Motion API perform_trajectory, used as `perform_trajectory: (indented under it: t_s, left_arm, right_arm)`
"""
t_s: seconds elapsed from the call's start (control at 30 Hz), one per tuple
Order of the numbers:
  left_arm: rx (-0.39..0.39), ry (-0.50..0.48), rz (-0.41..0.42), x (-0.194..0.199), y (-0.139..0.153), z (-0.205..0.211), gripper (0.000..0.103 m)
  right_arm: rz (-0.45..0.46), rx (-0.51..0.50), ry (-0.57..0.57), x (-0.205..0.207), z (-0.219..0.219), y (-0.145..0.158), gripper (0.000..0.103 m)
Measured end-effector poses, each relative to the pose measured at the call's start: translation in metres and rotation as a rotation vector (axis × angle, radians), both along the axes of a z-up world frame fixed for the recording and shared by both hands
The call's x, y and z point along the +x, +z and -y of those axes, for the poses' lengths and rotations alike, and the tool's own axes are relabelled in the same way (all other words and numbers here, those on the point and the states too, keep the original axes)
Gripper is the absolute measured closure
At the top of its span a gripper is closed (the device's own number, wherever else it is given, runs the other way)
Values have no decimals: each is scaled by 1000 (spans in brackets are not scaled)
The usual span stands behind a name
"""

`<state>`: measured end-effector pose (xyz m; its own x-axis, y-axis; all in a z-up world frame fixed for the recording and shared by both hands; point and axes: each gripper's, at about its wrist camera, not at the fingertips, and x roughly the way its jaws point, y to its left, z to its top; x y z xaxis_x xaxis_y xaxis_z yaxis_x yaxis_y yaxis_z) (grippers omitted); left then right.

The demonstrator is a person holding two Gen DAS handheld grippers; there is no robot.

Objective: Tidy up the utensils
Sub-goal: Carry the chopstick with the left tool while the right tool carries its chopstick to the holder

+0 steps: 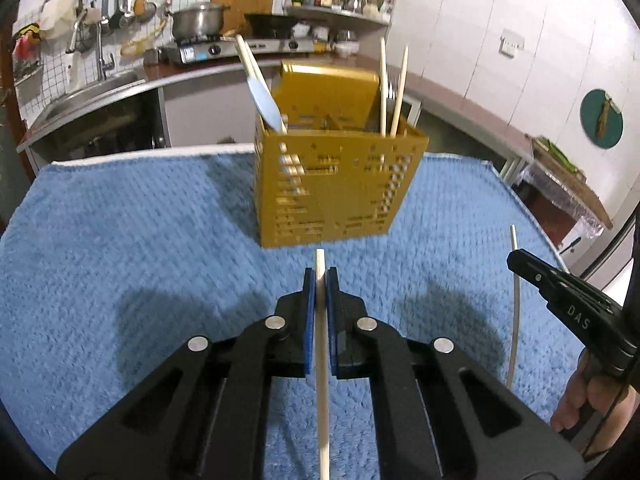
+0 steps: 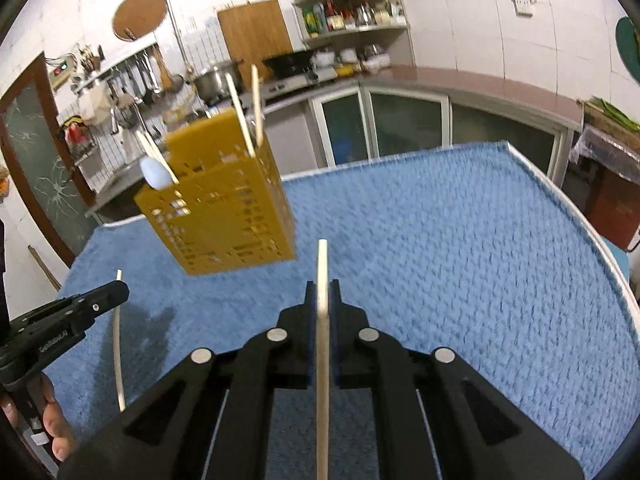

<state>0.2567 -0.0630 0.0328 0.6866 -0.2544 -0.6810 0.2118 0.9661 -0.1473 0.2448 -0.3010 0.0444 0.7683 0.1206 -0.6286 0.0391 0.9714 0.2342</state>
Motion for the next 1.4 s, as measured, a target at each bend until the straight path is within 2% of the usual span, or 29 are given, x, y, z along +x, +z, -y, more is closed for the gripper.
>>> perform_trajectory:
  t_s: [0.6, 0.8, 1.13, 1.4]
  left_arm:
    - [20, 73, 226, -8, 59, -28, 99]
    - [12, 86, 319, 0, 92, -32, 99]
    - [7, 83, 486, 22, 159, -20, 99]
    - [11, 72, 571, 49, 193, -4, 99]
  right_arm:
    - [218, -56, 42, -13, -25, 73, 97]
    - [291, -62, 52, -7, -30, 105, 97]
    - [446, -67, 50, 31, -29, 170, 97]
    - [565, -74, 47, 71, -39, 195, 97]
